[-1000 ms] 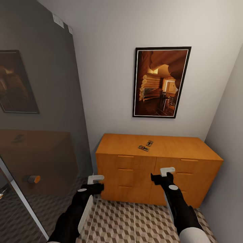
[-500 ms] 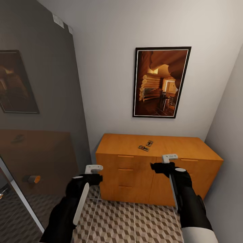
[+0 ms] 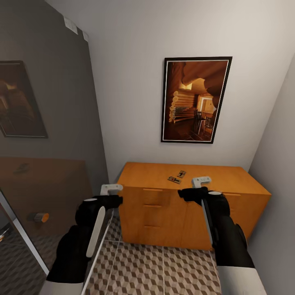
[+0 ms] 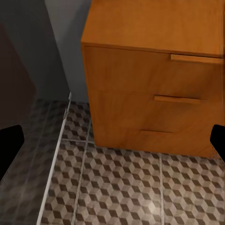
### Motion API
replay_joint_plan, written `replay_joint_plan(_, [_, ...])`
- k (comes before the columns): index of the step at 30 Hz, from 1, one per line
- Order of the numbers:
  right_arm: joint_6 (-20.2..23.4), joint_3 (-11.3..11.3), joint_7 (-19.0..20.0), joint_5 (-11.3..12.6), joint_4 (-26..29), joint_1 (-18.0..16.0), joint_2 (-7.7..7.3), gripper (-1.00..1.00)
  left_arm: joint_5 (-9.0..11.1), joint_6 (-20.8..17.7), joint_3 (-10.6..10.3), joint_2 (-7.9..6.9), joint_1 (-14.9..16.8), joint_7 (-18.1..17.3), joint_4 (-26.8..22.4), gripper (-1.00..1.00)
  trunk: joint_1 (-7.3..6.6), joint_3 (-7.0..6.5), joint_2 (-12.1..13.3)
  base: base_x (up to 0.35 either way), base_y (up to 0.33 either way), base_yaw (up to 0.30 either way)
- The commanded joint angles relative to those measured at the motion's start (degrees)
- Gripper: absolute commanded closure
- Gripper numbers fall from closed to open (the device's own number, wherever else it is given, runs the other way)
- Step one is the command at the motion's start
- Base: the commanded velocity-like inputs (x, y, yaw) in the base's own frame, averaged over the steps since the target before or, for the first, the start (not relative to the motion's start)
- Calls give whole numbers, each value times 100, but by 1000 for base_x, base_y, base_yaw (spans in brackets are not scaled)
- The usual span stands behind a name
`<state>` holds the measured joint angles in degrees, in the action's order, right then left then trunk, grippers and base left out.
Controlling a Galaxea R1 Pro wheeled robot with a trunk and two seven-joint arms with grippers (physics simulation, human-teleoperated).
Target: Take the four mousetraps from the cabinet in the bathroom and place them on the bathroom floor. Make sure all four end up on the same floor surface, and ensure that at least two of them are either under or directly next to the same bathroom sink.
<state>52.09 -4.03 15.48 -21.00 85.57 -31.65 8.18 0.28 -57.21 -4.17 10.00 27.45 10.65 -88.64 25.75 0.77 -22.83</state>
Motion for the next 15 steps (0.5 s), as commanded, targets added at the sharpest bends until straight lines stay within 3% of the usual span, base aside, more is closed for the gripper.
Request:
replay_joint_plan(1, [23, -12, 57, -60, 7, -64, 2, -100, 6, -27, -4, 0, 44, 22, -9, -100, 3, 9, -9, 0, 0, 0])
replay_joint_plan(6, [16, -25, 49, -61, 6, -365, -24, -100, 6, -18, -5, 0, 232, 26, -21, -100, 3, 9, -9, 0, 0, 0])
replay_joint_plan(15, [-97, -31, 27, -62, -6, -514, -34, -100, 4, 15, -39, 0, 336, 12, 90, -100, 3, 9, -9, 0, 0, 0])
